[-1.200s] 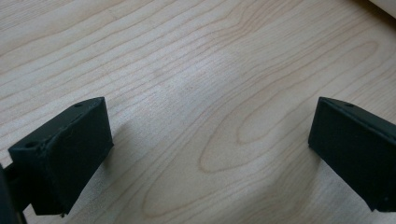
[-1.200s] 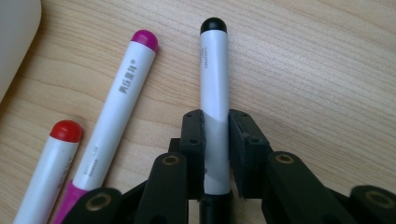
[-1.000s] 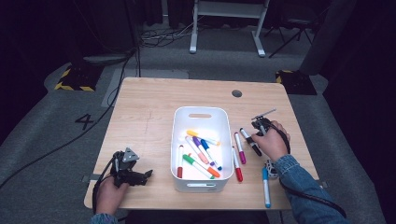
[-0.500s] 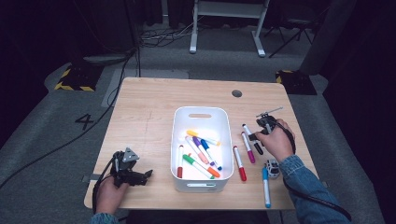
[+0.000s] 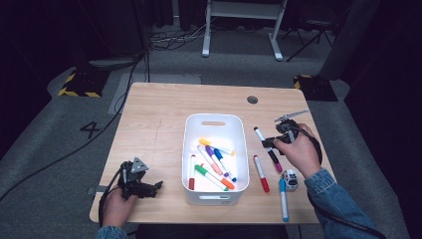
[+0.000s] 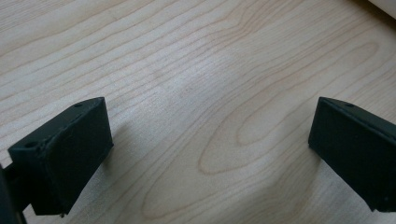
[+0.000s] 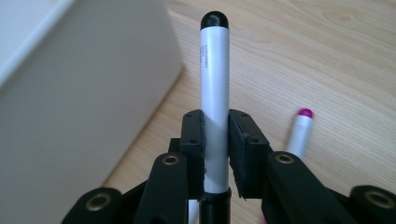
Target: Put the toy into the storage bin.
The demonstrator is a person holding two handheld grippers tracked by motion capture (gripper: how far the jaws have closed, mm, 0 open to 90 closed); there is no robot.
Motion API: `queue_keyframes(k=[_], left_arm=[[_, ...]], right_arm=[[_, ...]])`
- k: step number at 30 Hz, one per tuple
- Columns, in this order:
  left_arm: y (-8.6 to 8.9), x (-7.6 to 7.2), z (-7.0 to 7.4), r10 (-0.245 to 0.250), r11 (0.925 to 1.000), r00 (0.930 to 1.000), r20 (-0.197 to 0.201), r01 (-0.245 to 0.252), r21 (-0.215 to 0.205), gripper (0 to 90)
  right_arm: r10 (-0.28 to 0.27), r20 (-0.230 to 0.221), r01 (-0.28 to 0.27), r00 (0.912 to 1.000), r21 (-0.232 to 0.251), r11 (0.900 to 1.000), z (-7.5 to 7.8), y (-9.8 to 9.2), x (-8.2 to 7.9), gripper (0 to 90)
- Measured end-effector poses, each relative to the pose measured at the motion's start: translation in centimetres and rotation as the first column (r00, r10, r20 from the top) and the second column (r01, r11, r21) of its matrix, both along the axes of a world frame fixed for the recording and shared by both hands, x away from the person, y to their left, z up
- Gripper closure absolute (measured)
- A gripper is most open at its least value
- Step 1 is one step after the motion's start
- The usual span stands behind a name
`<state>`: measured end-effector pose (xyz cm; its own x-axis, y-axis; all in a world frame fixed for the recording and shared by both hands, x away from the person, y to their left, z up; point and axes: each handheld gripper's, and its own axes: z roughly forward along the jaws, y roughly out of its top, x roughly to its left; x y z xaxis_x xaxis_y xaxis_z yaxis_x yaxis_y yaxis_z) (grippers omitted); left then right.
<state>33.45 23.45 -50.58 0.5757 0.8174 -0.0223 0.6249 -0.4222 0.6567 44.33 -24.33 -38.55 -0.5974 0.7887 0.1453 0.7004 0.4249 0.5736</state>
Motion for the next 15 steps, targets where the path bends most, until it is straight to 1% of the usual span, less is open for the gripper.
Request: queue_keyframes(k=[4, 5, 6, 10, 11, 14, 15], left_arm=[[0.0, 0.0, 0.0, 0.001, 1.0000, 1.0000, -0.002, -0.001, 0.002, 0.0], [0.0, 0.0, 0.0, 0.000, 1.0000, 1.0000, -0.004, 0.000, 0.003, 0.0], [0.0, 0.0, 0.0, 0.002, 1.0000, 1.0000, -0.002, -0.002, 0.002, 0.0], [0.0, 0.0, 0.0, 0.000, 1.0000, 1.0000, -0.005, 0.000, 0.003, 0.0], [0.0, 0.0, 0.0, -0.001, 1.0000, 1.0000, -0.004, 0.001, 0.003, 0.0], [0.0, 0.0, 0.0, 0.001, 1.0000, 1.0000, -0.002, -0.001, 0.002, 0.0], [0.0, 0.0, 0.0, 0.000, 1.0000, 1.0000, -0.004, 0.000, 0.003, 0.0]], right_arm=[[0.049, 0.028, -0.050, 0.9984, 0.024, 0.998, 1.7, 1.1, -1.2, 76.9], [0.053, 0.026, -0.053, 0.9983, 0.029, 0.998, 2.0, 1.3, -1.4, 76.9], [0.068, 0.034, -0.069, 0.9971, 0.030, 0.997, 2.3, 1.6, -1.7, 76.9], [0.126, 0.056, -0.129, 0.9904, 0.045, 0.991, 3.7, 2.9, -2.9, 76.9], [0.147, 0.063, -0.150, 0.9872, 0.051, 0.987, 4.0, 3.3, -3.2, 76.9], [0.178, 0.065, -0.182, 0.9818, 0.060, 0.981, 4.8, 4.2, -4.1, 77.0], [0.196, 0.070, -0.200, 0.9781, 0.063, 0.978, 5.1, 4.6, -4.4, 76.9]])
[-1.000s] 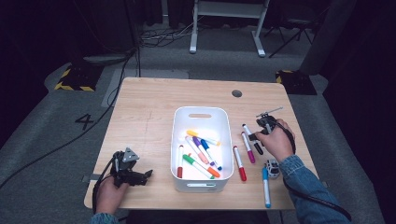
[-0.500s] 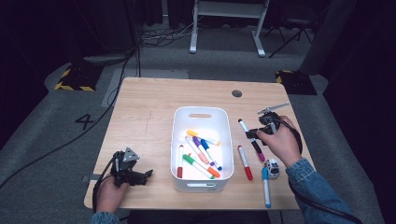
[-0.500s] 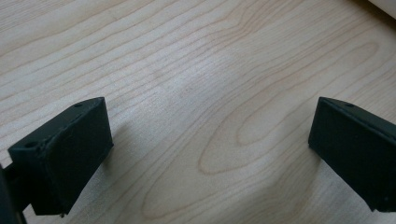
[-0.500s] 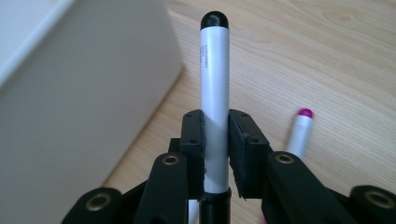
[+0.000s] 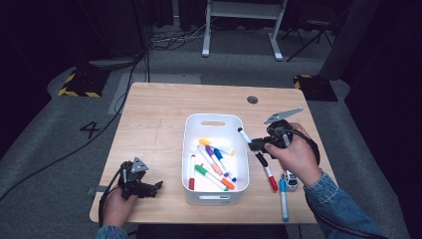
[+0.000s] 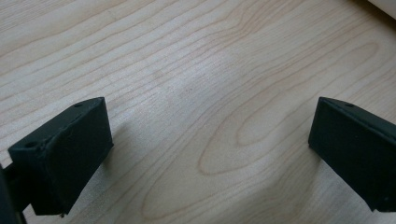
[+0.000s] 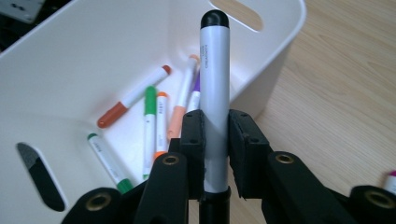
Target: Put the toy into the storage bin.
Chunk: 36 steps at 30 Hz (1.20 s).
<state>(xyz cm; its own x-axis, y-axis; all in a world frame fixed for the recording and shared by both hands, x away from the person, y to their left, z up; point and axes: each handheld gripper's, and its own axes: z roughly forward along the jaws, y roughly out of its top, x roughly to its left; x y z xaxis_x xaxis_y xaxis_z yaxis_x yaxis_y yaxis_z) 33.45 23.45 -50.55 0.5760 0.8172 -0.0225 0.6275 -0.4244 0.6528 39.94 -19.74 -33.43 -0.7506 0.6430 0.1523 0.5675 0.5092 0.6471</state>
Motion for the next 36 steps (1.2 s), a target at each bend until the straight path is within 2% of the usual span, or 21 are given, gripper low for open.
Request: queue_keyframes(k=[5, 7, 12, 19, 25, 33, 36], left_arm=[[0.0, 0.0, 0.0, 0.000, 1.0000, 1.0000, 0.000, 0.000, 0.000, 0.0], [0.0, 0.0, 0.0, 0.001, 1.0000, 1.0000, 0.003, -0.001, -0.001, 0.0], [0.0, 0.0, 0.0, 0.001, 1.0000, 1.0000, 0.003, -0.001, -0.001, 0.0], [0.0, 0.0, 0.0, 0.000, 1.0000, 1.0000, 0.000, 0.000, 0.000, 0.0], [0.0, 0.0, 0.0, 0.000, 1.0000, 1.0000, 0.000, 0.000, -0.001, 0.0], [0.0, 0.0, 0.0, 0.000, 1.0000, 1.0000, 0.000, 0.000, 0.000, 0.0], [0.0, 0.0, 0.0, -0.001, 1.0000, 1.0000, 0.000, 0.001, -0.001, 0.0]], right_arm=[[0.070, 0.013, -0.070, 0.9975, 0.004, 0.998, 0.8, 1.6, -1.2, 76.9], [0.086, 0.002, -0.086, 0.9963, 0.009, 0.996, 1.1, 2.3, -1.7, 76.9], [0.150, 0.005, -0.150, 0.9887, 0.001, 0.989, 1.4, 3.9, -2.5, 76.9], [0.200, -0.015, -0.199, 0.9797, 0.022, 0.980, 1.5, 5.7, -3.2, 76.9], [0.251, -0.030, -0.251, 0.9675, 0.016, 0.968, 1.0, 7.0, -3.7, 76.9], [0.281, -0.070, -0.283, 0.9573, -0.029, 0.959, -0.5, 7.8, -4.1, 77.0], [0.302, -0.070, -0.306, 0.9506, -0.047, 0.951, -1.1, 8.1, -4.1, 76.9]])
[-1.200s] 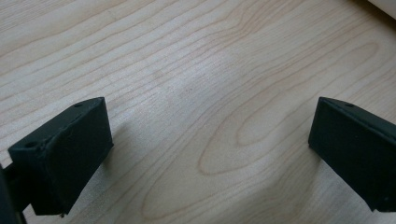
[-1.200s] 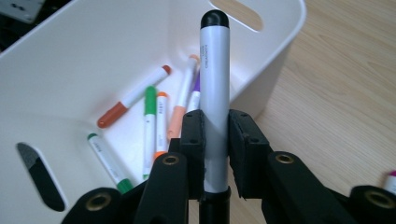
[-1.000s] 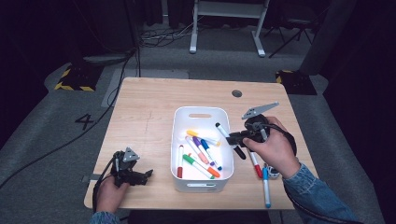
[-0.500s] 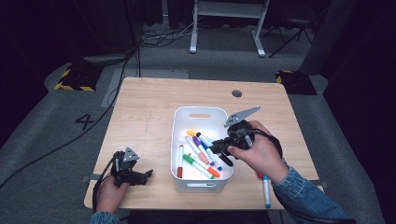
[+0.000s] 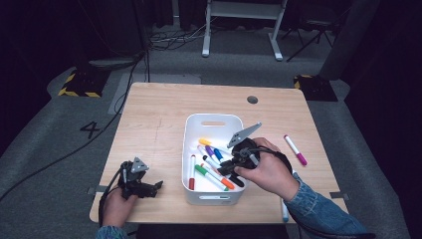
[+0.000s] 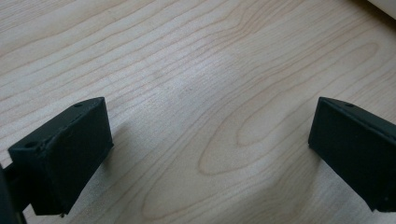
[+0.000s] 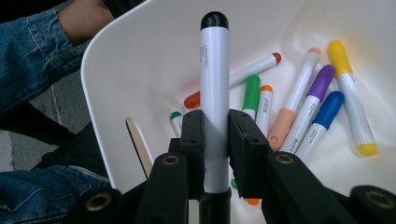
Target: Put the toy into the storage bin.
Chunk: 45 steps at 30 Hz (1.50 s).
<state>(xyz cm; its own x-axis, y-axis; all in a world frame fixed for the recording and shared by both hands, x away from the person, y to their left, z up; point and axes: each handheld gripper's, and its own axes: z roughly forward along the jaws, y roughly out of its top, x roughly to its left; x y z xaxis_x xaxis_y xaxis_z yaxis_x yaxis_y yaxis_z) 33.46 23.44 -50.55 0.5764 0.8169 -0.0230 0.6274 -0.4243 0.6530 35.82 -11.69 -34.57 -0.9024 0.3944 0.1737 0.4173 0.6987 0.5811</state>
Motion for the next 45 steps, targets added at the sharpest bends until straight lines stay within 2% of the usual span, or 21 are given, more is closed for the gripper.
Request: queue_keyframes(k=[3, 4, 5, 6, 8, 10, 13, 14, 17, 21, 24, 28, 31, 34, 36, 38, 39, 41, 43, 44, 45], left_arm=[[0.0, 0.0, 0.0, 0.000, 1.0000, 1.0000, 0.000, 0.000, 0.000, 0.0], [0.0, 0.0, 0.0, 0.000, 1.0000, 1.0000, 0.000, 0.000, 0.000, 0.0], [0.0, 0.0, 0.0, 0.000, 1.0000, 1.0000, 0.000, 0.000, 0.000, 0.0], [0.0, 0.0, 0.0, 0.000, 1.0000, 1.0000, 0.000, 0.000, 0.000, 0.0], [0.0, 0.0, 0.0, 0.000, 1.0000, 1.0000, 0.000, 0.000, 0.000, 0.0], [0.0, 0.0, 0.0, 0.001, 1.0000, 1.0000, 0.002, -0.001, 0.002, 0.0], [0.0, 0.0, 0.0, 0.001, 1.0000, 1.0000, 0.003, -0.001, 0.000, 0.0], [0.0, 0.0, 0.0, 0.000, 1.0000, 1.0000, 0.000, 0.000, -0.003, 0.0], [0.0, 0.0, 0.0, 0.000, 1.0000, 1.0000, 0.001, 0.000, -0.002, 0.0], [0.0, 0.0, 0.0, 0.000, 1.0000, 1.0000, 0.000, 0.000, -0.002, 0.0], [0.0, 0.0, 0.0, 0.000, 1.0000, 1.0000, 0.000, 0.000, -0.002, 0.0], [0.0, 0.0, 0.0, 0.000, 1.0000, 1.0000, 0.000, 0.000, -0.003, 0.0], [0.0, 0.0, 0.0, 0.000, 1.0000, 1.0000, 0.000, 0.000, -0.002, 0.0], [0.0, 0.0, 0.0, 0.000, 1.0000, 1.0000, 0.000, 0.000, -0.003, 0.0], [0.0, 0.0, 0.0, 0.000, 1.0000, 1.0000, 0.000, 0.000, -0.002, 0.0], [0.0, 0.0, 0.0, 0.000, 1.0000, 1.0000, 0.000, 0.000, -0.002, 0.0], [0.0, 0.0, 0.0, 0.001, 1.0000, 1.0000, 0.000, -0.001, -0.002, 0.0], [0.0, 0.0, 0.0, 0.000, 1.0000, 1.0000, 0.000, 0.000, -0.002, 0.0], [0.0, 0.0, 0.0, 0.000, 1.0000, 1.0000, 0.000, 0.000, -0.002, 0.0], [0.0, 0.0, 0.0, 0.002, 1.0000, 1.0000, 0.004, -0.002, 0.002, 0.0], [0.0, 0.0, 0.0, 0.000, 1.0000, 1.0000, 0.000, 0.000, -0.002, 0.0]], right_arm=[[0.033, 0.007, -0.033, 0.9994, -0.023, 0.999, -0.7, 0.3, 0.1, 76.5], [0.048, 0.000, -0.048, 0.9988, -0.029, 0.998, -1.0, 0.4, 0.1, 67.3], [0.035, 0.000, -0.035, 0.9994, -0.007, 0.999, -1.0, 0.3, 0.0, 56.1], [0.016, 0.013, -0.016, 0.9998, 0.036, 0.999, -0.8, 0.1, 0.1, 51.4], [0.007, 0.028, -0.008, 0.9996, 0.043, 0.999, 0.1, -0.8, 0.4, 58.2], [-0.066, 0.028, 0.063, 0.9974, 0.095, 0.994, 1.4, -2.4, 1.0, 54.8], [-0.097, 0.047, 0.091, 0.9942, 0.110, 0.990, 2.0, -3.6, 1.4, 53.0], [-0.133, 0.065, 0.124, 0.9890, 0.122, 0.985, 2.4, -5.0, 1.9, 50.9], [-0.164, 0.105, 0.150, 0.9810, 0.125, 0.981, 2.6, -6.5, 2.9, 49.2], [-0.243, 0.119, 0.228, 0.9628, 0.127, 0.965, 2.4, -9.1, 4.3, 48.7], [-0.313, 0.143, 0.297, 0.9389, 0.123, 0.947, 1.8, -11.8, 6.0, 46.5], [-0.429, 0.176, 0.419, 0.8860, 0.091, 0.903, 0.0, -16.4, 8.8, 45.2], [-0.511, 0.198, 0.509, 0.8365, 0.065, 0.858, -2.2, -20.3, 11.2, 42.4], [-0.604, 0.226, 0.617, 0.7641, 0.018, 0.787, -5.6, -25.7, 14.2, 40.0], [-0.648, 0.220, 0.668, 0.7288, -0.021, 0.744, -8.1, -28.9, 16.0, 41.1], [-0.652, 0.213, 0.679, 0.7273, -0.082, 0.730, -10.5, -31.4, 17.5, 43.4], [-0.653, 0.208, 0.679, 0.7286, -0.097, 0.727, -11.2, -32.0, 17.8, 46.7], [-0.642, 0.164, 0.661, 0.7492, -0.135, 0.738, -12.6, -33.1, 18.4, 51.6], [-0.652, 0.149, 0.667, 0.7430, -0.092, 0.739, -13.1, -34.0, 18.5, 64.3], [-0.662, 0.134, 0.674, 0.7374, -0.085, 0.734, -13.1, -34.3, 18.3, 69.9], [-0.660, 0.139, 0.673, 0.7382, -0.088, 0.734, -13.1, -34.4, 18.2, 74.0]])
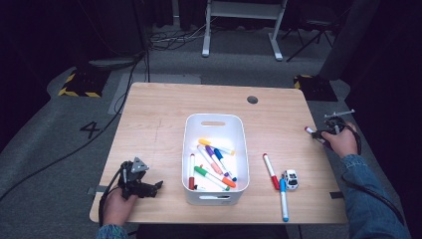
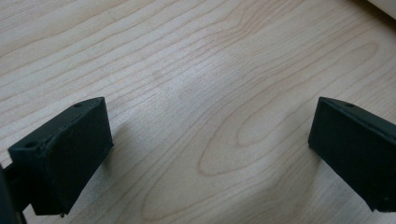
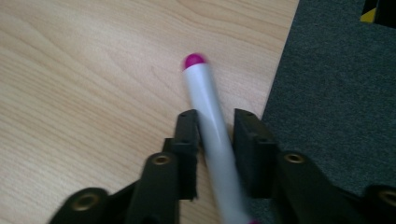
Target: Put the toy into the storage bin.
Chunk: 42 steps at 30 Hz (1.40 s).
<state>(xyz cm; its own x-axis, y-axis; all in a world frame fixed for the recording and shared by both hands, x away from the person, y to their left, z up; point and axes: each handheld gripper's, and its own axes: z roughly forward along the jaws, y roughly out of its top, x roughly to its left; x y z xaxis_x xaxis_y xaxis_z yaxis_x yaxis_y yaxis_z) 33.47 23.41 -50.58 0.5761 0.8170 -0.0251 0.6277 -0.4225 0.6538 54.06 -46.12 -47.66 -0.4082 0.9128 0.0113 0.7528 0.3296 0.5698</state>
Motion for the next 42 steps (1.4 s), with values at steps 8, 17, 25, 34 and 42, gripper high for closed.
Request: queue_keyframes(k=[8, 17, 25, 34, 42], left_arm=[[0.0, 0.0, 0.0, 0.001, 1.0000, 1.0000, 0.002, -0.001, 0.002, 0.0], [0.0, 0.0, 0.0, 0.000, 1.0000, 1.0000, 0.000, 0.000, 0.000, 0.0], [0.0, 0.0, 0.0, 0.000, 1.0000, 1.0000, 0.000, 0.000, 0.000, 0.0], [0.0, 0.0, 0.0, 0.000, 1.0000, 1.0000, 0.000, 0.000, 0.001, 0.0], [0.0, 0.0, 0.0, 0.000, 1.0000, 1.0000, 0.000, 0.000, 0.001, 0.0]], right_arm=[[-0.022, -0.021, 0.022, 0.9995, -0.013, 1.000, 0.2, 0.4, -0.6, 76.9], [-0.014, -0.027, 0.014, 0.9995, -0.021, 1.000, 0.2, 0.5, -0.6, 77.0], [-0.012, -0.053, 0.011, 0.9985, -0.024, 1.000, 0.5, 0.6, -0.8, 77.1], [0.019, -0.037, -0.018, 0.9992, 0.020, 1.000, 2.5, 1.8, -1.9, 77.1], [0.089, 0.006, -0.089, 0.9960, 0.060, 0.994, 6.6, 4.5, -3.5, 77.1]])
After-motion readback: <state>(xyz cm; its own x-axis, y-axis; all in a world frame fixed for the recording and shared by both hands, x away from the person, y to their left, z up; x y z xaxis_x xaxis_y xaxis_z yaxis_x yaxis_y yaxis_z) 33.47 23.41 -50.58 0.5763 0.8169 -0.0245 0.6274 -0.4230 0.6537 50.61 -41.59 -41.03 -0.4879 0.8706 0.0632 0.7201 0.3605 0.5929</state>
